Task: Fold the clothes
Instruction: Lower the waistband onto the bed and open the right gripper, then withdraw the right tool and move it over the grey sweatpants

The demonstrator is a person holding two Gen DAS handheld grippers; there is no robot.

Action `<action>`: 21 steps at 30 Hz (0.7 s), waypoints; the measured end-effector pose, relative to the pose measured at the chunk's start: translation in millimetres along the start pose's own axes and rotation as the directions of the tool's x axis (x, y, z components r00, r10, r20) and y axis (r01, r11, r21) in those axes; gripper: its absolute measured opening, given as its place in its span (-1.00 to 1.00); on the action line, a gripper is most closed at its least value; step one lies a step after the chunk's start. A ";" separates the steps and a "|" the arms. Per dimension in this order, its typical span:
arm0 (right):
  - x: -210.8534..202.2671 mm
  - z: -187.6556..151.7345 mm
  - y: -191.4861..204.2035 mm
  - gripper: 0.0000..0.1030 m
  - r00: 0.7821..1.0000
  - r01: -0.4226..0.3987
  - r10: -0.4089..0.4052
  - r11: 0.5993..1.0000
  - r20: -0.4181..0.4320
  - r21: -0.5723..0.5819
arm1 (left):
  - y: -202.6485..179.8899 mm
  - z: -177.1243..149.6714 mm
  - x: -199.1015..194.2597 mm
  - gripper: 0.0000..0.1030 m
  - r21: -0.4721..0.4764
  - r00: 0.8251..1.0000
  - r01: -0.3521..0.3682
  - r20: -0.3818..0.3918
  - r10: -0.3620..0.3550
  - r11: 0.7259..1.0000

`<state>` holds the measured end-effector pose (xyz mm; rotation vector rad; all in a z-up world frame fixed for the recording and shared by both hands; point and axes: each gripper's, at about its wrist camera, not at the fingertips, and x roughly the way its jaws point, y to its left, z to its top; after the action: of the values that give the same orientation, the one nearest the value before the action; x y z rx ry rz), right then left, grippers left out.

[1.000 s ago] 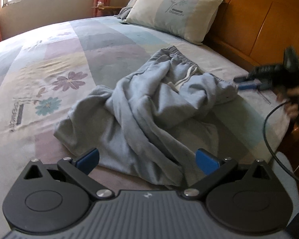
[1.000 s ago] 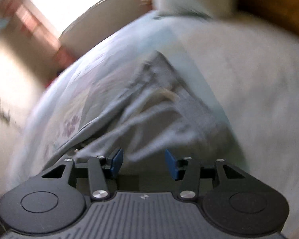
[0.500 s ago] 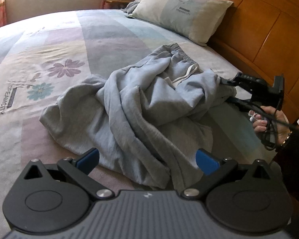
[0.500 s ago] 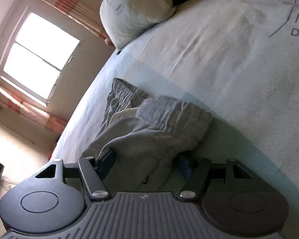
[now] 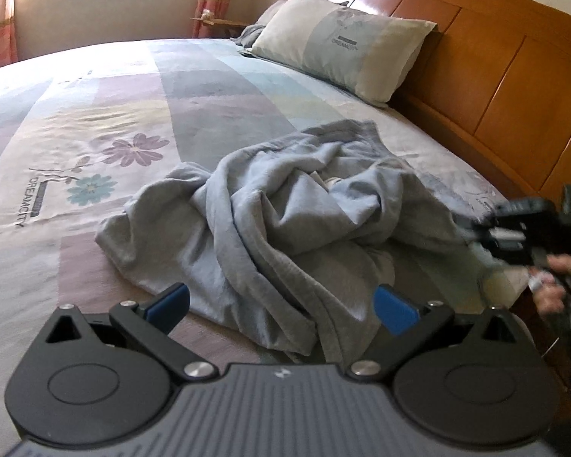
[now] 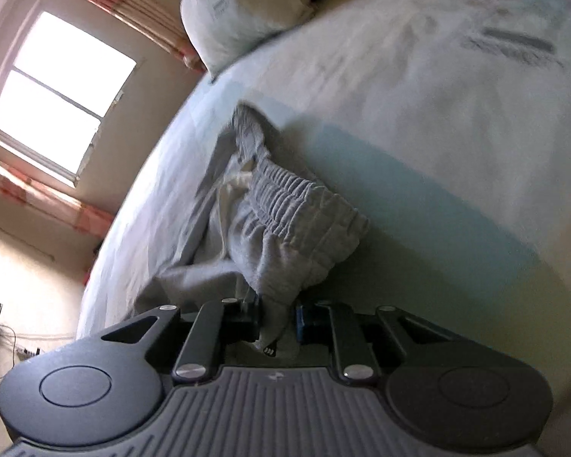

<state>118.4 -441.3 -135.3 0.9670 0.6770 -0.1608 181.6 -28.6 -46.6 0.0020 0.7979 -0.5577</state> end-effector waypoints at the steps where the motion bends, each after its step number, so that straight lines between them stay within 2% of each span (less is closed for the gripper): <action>1: -0.4 -6.5 0.2 -0.59 1.000 0.021 -0.021 1.000 -0.017 -0.012 | 0.0 -0.4 -0.1 0.99 0.001 1.000 0.001 0.001 -0.001 1.000; 3: 1.6 -17.2 -0.8 -0.55 0.997 0.061 -0.063 0.997 -0.048 -0.043 | 0.1 -1.1 -0.3 0.99 0.002 1.000 0.004 0.003 -0.004 1.000; 6: 2.1 -21.4 2.2 -0.36 0.994 0.099 -0.103 0.992 -0.039 -0.080 | -1.4 -0.9 1.2 0.99 0.013 1.000 0.001 -0.005 -0.001 1.000; 7: 0.2 -20.3 7.0 -0.17 0.993 0.112 -0.115 0.989 -0.026 -0.098 | -2.0 -0.4 1.6 0.99 0.020 1.000 -0.001 -0.006 0.001 1.000; 9: -6.6 -18.3 19.1 0.02 0.990 0.144 -0.143 0.978 0.016 -0.153 | -2.5 -0.1 1.6 0.99 0.032 1.000 -0.006 -0.007 0.006 0.999; 14: -26.6 -24.5 42.7 0.23 0.978 0.202 -0.182 0.947 0.104 -0.249 | -0.5 -0.7 3.3 0.99 0.028 1.000 -0.016 -0.009 0.016 0.999; 16: -30.1 -29.8 51.9 0.36 0.977 0.204 -0.174 0.936 0.125 -0.287 | 0.3 -1.5 5.8 0.99 0.028 1.000 -0.023 -0.015 0.023 0.999; 18: -29.5 -34.9 61.0 0.41 0.980 0.190 -0.158 0.925 0.119 -0.329 | 1.5 -2.0 9.3 0.99 0.026 0.999 -0.038 -0.025 0.038 0.999; 21: -26.2 -42.5 72.4 0.49 0.990 0.138 -0.119 0.914 0.072 -0.382 | 5.1 -4.0 10.2 0.99 0.028 0.997 -0.062 -0.033 0.062 0.998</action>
<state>108.5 -370.0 -84.8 0.5366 0.6972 -0.1583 187.0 -28.2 -57.4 0.0615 0.8209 -0.5109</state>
